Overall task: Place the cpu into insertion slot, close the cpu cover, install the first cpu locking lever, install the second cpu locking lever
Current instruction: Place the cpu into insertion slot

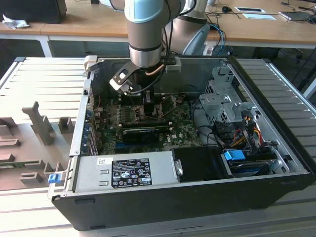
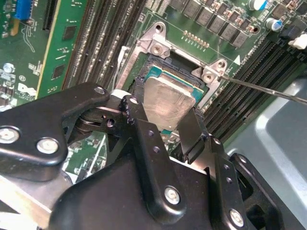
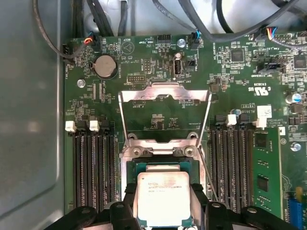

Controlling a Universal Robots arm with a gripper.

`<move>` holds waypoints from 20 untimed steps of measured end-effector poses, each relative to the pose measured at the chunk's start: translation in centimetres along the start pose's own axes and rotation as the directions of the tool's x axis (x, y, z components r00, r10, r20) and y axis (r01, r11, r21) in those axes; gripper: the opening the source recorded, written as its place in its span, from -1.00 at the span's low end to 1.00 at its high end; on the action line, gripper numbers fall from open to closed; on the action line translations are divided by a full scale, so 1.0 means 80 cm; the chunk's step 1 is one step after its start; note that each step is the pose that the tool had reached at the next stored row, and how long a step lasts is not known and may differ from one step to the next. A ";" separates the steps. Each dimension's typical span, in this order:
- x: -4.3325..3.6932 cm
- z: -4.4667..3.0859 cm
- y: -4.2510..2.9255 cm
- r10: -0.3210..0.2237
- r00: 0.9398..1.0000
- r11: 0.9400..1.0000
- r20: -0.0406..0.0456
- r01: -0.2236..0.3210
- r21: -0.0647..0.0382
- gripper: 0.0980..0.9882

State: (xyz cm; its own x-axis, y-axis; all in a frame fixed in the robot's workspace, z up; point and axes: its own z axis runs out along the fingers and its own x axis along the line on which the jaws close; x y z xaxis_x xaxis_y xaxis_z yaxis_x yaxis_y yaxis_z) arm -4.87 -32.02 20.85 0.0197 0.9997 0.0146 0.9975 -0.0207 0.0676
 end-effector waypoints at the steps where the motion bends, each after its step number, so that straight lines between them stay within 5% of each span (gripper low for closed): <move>1: 0.000 0.0007 -0.0002 0.000 1.000 1.000 0.000 0.000 0.000 -0.04; 20: 0.003 0.0103 -0.0001 -0.002 1.000 1.000 0.004 0.002 0.000 0.13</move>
State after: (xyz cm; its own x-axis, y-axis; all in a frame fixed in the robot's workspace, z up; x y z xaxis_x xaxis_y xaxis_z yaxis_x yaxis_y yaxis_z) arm -4.81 -31.76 20.03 0.0176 0.9998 0.0100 0.9975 -0.0183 0.0676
